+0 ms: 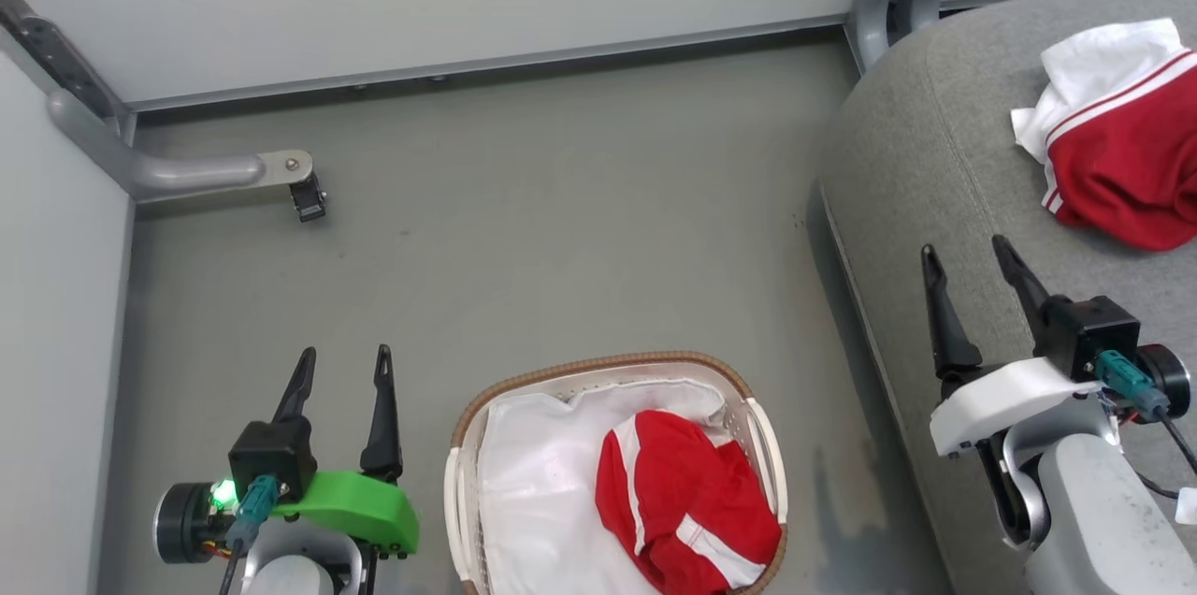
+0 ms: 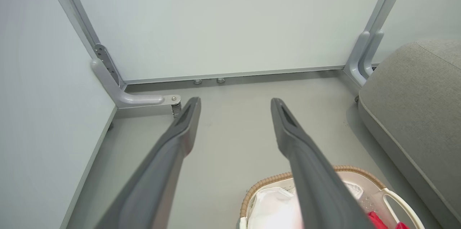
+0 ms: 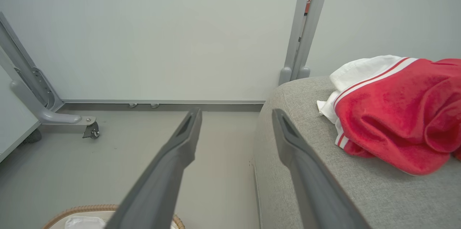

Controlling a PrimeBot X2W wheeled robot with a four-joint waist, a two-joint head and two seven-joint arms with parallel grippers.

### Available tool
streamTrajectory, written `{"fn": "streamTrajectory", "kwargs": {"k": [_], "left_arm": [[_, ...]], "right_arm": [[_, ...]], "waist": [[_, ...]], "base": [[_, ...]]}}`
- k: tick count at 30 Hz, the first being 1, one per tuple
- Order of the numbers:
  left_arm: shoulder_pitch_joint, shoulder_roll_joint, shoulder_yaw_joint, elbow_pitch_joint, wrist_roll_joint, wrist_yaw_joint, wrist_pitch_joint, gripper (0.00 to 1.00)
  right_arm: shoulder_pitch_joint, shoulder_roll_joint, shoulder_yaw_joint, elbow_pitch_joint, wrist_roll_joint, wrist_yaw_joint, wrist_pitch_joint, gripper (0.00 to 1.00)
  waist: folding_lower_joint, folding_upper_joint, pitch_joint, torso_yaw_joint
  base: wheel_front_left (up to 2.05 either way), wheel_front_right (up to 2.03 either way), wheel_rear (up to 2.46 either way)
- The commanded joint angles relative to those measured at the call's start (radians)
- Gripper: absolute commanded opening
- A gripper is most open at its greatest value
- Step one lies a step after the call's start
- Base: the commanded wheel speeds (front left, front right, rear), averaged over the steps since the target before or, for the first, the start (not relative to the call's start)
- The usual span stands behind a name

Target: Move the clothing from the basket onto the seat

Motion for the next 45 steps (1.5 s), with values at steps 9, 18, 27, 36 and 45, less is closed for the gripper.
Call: {"fn": "streamTrajectory", "kwargs": {"k": [9,18,27,36,45], "left_arm": [[0.078,0.003,0.025,-0.019,-0.013,0.01,-0.001,1.0],[0.104,0.003,0.019,-0.039,-0.029,0.004,-0.001,1.0],[0.033,0.003,-0.038,-0.034,-0.058,-0.008,-0.001,1.0],[-0.084,0.003,-0.141,0.045,-0.077,-0.034,-0.001,1.0],[-0.215,0.005,-0.269,0.234,-0.089,-0.075,-0.001,1.0]], "right_arm": [[0.098,0.019,0.04,-0.015,0.013,-0.001,-0.005,1.0],[0.133,0.018,0.064,-0.012,0.023,-0.001,-0.005,1.0],[0.06,-0.001,0.066,-0.052,0.046,-0.001,-0.005,1.0],[-0.054,-0.002,0.073,-0.118,0.075,-0.001,-0.005,1.0],[-0.129,0.011,0.082,-0.165,0.099,-0.001,-0.005,1.0]], "waist": [[0.0,0.007,-0.098,0.034],[0.0,0.007,-0.105,0.03],[0.0,0.007,-0.004,-0.007],[0.0,0.007,0.164,-0.108],[0.0,0.007,0.313,-0.214]], "base": [[0.0,0.0,0.0],[0.0,0.0,0.0],[0.0,0.0,0.0],[0.0,0.0,0.0],[0.0,0.0,0.0]]}}
